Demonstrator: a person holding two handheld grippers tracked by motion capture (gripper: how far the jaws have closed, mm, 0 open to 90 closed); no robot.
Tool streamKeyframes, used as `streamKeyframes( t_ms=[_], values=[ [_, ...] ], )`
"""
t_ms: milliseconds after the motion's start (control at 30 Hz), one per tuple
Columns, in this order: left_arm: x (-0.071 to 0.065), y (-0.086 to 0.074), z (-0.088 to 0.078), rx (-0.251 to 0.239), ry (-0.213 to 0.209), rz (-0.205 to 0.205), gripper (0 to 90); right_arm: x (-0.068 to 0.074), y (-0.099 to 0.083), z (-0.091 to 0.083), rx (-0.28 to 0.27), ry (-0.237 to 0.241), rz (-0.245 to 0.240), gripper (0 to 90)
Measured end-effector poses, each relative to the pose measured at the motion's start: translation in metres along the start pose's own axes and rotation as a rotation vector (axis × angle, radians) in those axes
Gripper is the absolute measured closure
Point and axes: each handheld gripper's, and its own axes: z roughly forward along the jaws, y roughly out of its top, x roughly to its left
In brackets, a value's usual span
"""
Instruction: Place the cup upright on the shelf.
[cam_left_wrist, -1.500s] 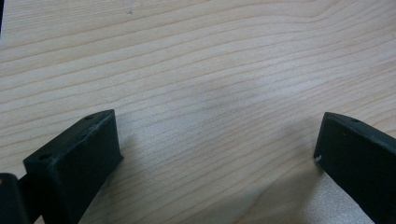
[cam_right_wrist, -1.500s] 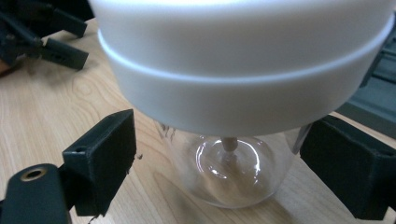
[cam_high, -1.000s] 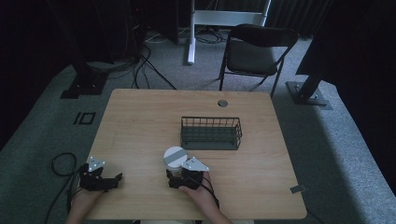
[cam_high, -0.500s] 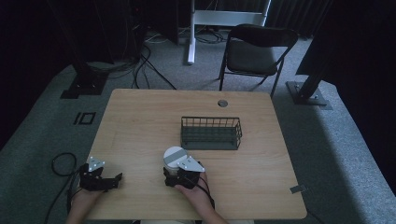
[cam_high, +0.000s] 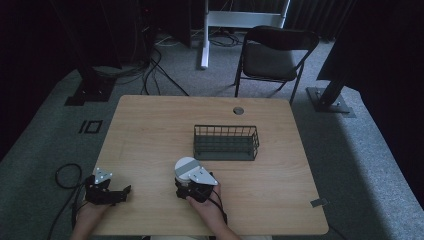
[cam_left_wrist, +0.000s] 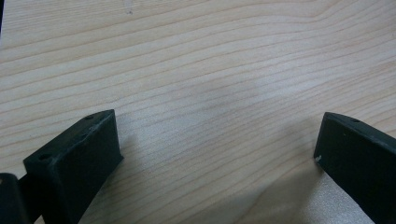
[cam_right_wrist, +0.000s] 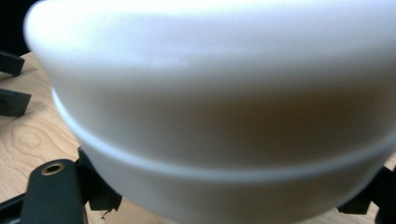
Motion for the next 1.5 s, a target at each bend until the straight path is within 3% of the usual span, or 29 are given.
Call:
streamKeyframes(
  t_ms=[167,300,500,667,1133,1200,1500],
  values=[
    [0.0,0.0,0.0,0.001,0.0,0.0,0.6,0.001,0.0,0.0,0.001,0.021,-0.016,17.3],
    [0.0,0.0,0.0,0.0,0.0,0.0,0.6,0.0,0.001,0.0,0.004,0.023,0.001,17.4],
    [0.0,0.0,0.0,0.0,0.0,0.0,0.6,-0.001,0.004,-0.002,0.015,0.037,-0.023,17.6],
    [0.0,0.0,0.0,0.0,0.0,0.0,0.6,0.0,0.007,-0.004,0.003,0.029,-0.03,17.6],
    [0.0,0.0,0.0,0.001,0.0,-0.001,0.6,-0.005,0.031,-0.018,-0.03,0.053,-0.026,17.6],
    [0.0,0.0,0.0,0.001,0.0,-0.001,0.5,-0.007,0.035,-0.02,-0.032,0.061,-0.006,17.6],
    [0.0,0.0,0.0,0.001,0.0,-0.001,0.6,-0.015,0.051,-0.025,-0.049,0.064,-0.03,17.6]
  ],
)
